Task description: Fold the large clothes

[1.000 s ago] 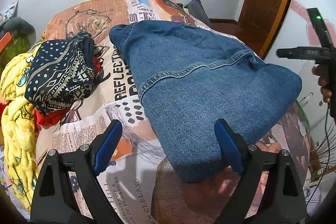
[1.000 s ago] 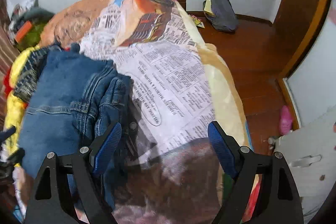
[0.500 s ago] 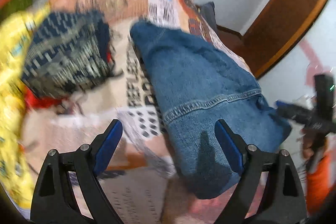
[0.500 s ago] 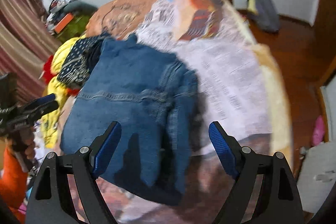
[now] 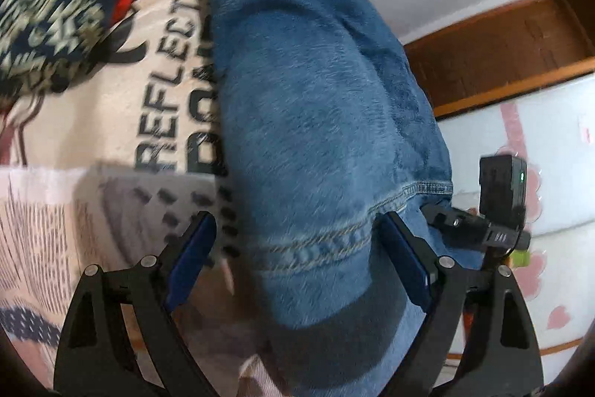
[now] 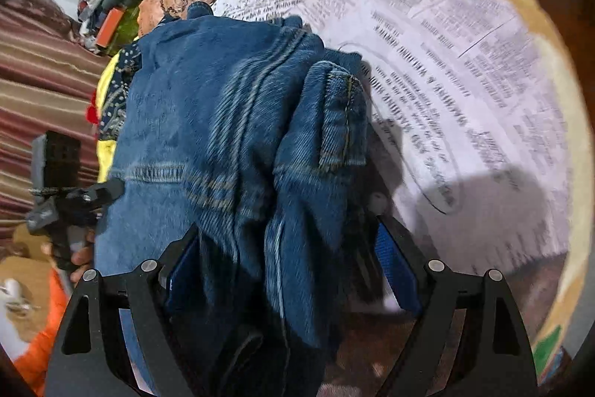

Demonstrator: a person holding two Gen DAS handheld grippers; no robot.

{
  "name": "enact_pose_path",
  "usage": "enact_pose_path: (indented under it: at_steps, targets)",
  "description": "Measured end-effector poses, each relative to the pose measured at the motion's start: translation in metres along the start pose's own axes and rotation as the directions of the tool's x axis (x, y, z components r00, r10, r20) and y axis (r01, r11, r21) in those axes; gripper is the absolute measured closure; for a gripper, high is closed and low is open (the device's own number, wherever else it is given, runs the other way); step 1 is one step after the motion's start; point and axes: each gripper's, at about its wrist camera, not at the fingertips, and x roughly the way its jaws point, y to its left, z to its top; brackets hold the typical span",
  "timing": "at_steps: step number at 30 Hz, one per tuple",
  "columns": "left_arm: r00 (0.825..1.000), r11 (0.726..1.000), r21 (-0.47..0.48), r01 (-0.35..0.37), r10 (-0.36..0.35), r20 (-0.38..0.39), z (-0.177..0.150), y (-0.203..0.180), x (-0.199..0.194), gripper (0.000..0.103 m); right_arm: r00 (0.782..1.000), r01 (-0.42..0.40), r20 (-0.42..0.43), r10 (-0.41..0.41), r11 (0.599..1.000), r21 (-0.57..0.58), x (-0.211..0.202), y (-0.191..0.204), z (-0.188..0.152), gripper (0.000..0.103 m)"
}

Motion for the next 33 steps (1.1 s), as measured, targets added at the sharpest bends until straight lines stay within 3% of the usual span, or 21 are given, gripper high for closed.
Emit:
enact_pose_path:
  at_steps: [7, 12, 17, 20, 25, 29, 33]
  targets:
    - [0.999, 0.995, 0.097, -0.025, 0.027, -0.018, 0.008, -0.024, 0.02, 0.008, 0.999, -0.05, -0.009, 0.05, 0.999, -0.01, 0.009, 0.007, 0.01, 0.017]
    - [1.0, 0.999, 0.048, 0.0, 0.001, -0.011, 0.016, -0.026, 0.021, 0.024, 0.999, -0.036, 0.0, 0.036, 0.999, -0.01, 0.011, 0.014, 0.01, 0.02]
    - [1.0, 1.0, 0.013, 0.019, -0.019, 0.009, 0.012, -0.019, 0.009, 0.052, 0.999, -0.043, 0.018, 0.044, 0.999, -0.022, 0.004, 0.019, 0.007, 0.042]
    - [1.0, 0.999, 0.034, 0.004, -0.005, 0.024, 0.009, -0.031, 0.0, 0.058, 0.999, -0.012, 0.042, 0.014, 0.998, -0.061, -0.001, 0.035, 0.008, 0.056]
    - [0.993, 0.986, 0.156, -0.056, 0.039, 0.113, 0.003, -0.071, -0.035, 0.066, 0.995, -0.019, 0.099, 0.03, 0.994, -0.109, -0.019, 0.067, 0.009, 0.07]
    - [0.98, 0.973, 0.211, -0.089, 0.047, 0.195, 0.002, -0.088, -0.072, 0.067, 0.987, -0.021, 0.156, 0.045, 0.988, -0.154, -0.032, 0.098, 0.013, 0.071]
    - [0.96, 0.972, 0.219, -0.09, 0.026, 0.28, 0.008, -0.08, -0.128, 0.067, 0.974, -0.013, 0.217, 0.063, 0.974, -0.227, -0.043, 0.14, 0.023, 0.071]
